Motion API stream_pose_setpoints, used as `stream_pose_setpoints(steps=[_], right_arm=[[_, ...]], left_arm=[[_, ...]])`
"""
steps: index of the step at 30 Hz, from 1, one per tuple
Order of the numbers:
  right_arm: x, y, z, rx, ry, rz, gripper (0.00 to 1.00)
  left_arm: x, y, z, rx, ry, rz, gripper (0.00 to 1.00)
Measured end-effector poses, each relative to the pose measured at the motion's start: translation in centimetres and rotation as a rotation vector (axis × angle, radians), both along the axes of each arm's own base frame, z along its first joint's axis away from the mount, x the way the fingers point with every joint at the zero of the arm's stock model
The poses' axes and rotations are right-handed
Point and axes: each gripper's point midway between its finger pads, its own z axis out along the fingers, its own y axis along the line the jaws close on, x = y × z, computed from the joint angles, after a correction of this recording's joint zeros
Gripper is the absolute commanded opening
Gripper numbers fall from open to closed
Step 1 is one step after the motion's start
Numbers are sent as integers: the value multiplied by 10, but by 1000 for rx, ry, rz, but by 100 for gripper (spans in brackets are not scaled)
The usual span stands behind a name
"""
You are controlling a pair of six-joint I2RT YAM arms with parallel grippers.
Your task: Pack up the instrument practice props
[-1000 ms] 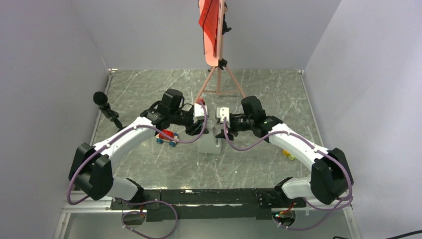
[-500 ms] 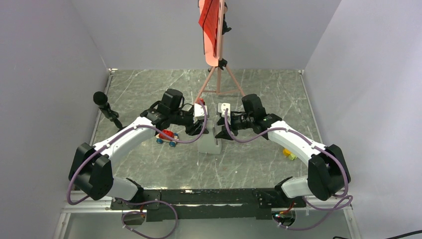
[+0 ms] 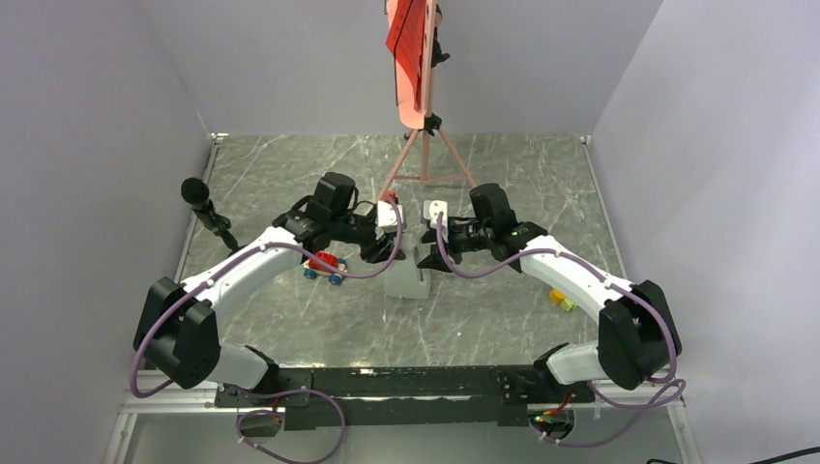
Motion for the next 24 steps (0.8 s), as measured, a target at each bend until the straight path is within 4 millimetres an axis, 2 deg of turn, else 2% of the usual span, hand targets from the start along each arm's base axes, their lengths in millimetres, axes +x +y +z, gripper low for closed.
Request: stream_pose_setpoints(steps=[24], right_arm=[[3, -4, 0, -2, -48, -6, 0]], left_arm=[[1, 2, -1, 2, -16, -14, 1]])
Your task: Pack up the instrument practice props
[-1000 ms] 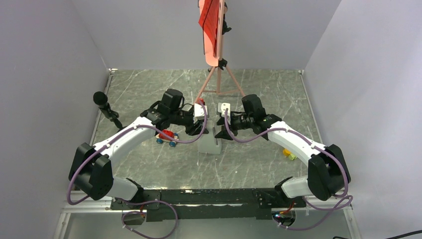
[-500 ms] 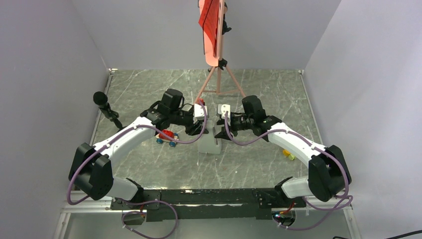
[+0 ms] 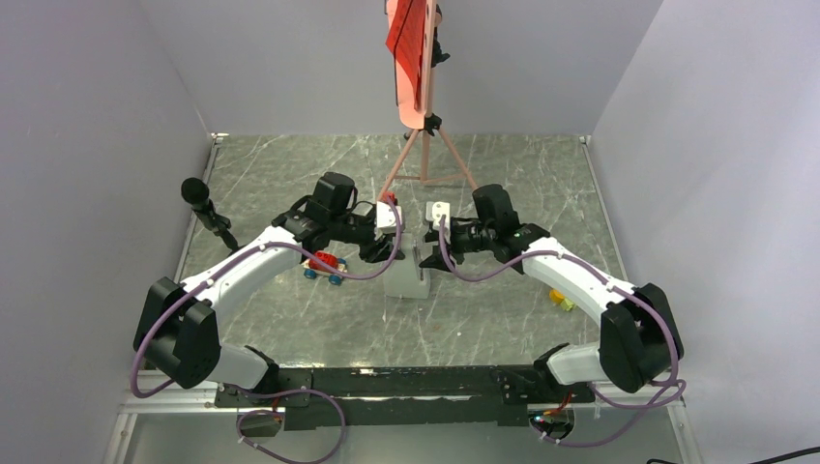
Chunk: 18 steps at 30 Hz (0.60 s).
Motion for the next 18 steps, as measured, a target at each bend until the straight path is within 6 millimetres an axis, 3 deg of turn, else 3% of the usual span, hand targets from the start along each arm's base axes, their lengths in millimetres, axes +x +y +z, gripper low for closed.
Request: stream_pose_setpoints(steps=[18], right_arm=[[4, 0, -2, 12, 38, 2, 0]], left_arm=[[2, 2, 0, -12, -3, -7, 1]])
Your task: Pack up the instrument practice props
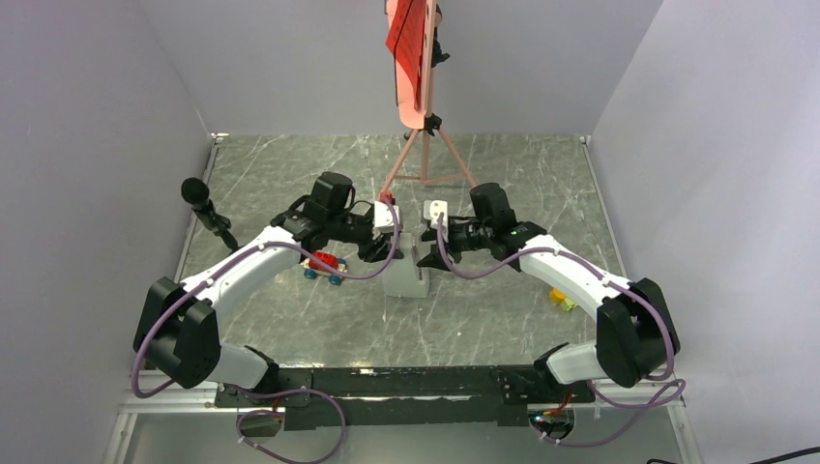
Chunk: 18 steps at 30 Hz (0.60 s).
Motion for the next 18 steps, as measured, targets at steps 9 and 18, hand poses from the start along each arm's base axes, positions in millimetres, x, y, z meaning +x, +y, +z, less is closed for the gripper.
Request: stream_pose_setpoints(steps=[9, 18], right_arm=[[4, 16, -2, -41, -3, 19, 0], [5, 18, -3, -88, 15, 22, 0]], left_arm=[[3, 4, 0, -1, 5, 11, 1], [3, 3, 0, -13, 11, 18, 1]])
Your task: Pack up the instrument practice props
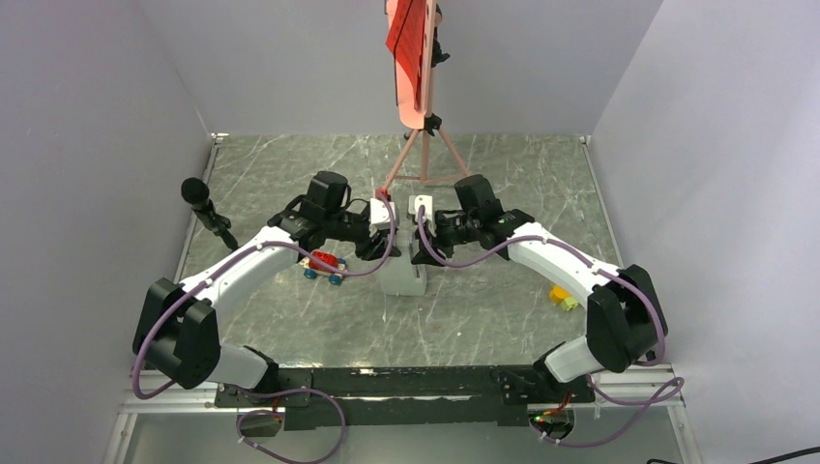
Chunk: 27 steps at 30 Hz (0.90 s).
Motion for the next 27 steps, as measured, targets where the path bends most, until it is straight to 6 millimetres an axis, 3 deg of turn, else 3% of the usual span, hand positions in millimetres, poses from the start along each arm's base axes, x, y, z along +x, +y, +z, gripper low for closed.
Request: stream_pose_setpoints(steps=[4, 5, 7, 10, 11, 12, 15, 16, 17, 23, 27], right_arm=[[0, 1, 1, -8, 14, -24, 3], [0, 1, 1, -11, 19, -32, 10], [0, 2, 1, -13, 22, -37, 32], [-1, 1, 2, -12, 20, -36, 55], [-1, 1, 3, -13, 18, -36, 61], [-1, 1, 3, -14, 16, -36, 66], [-5, -2, 2, -26, 26, -37, 78], [-7, -6, 0, -39, 39, -37, 95], [-8, -8, -1, -48, 47, -38, 99], [-1, -22, 18, -76, 24, -32, 100], [10, -25, 44, -91, -140, 62, 100]], left_arm=[[0, 0, 0, -3, 9, 7, 2], [0, 0, 0, -3, 11, 10, 10], [1, 0, 0, -2, 13, 14, 32], [1, 1, 1, 0, 15, 26, 64], [2, 2, 1, 1, 14, 33, 93], [4, 3, 1, 7, 5, 43, 99], [5, 15, -15, 68, 24, 101, 99], [4, 20, -20, 89, 36, 118, 99], [4, 23, -23, 101, 40, 130, 99], [6, 41, -9, 112, 25, 211, 99], [7, 50, 3, 79, 44, 267, 99]])
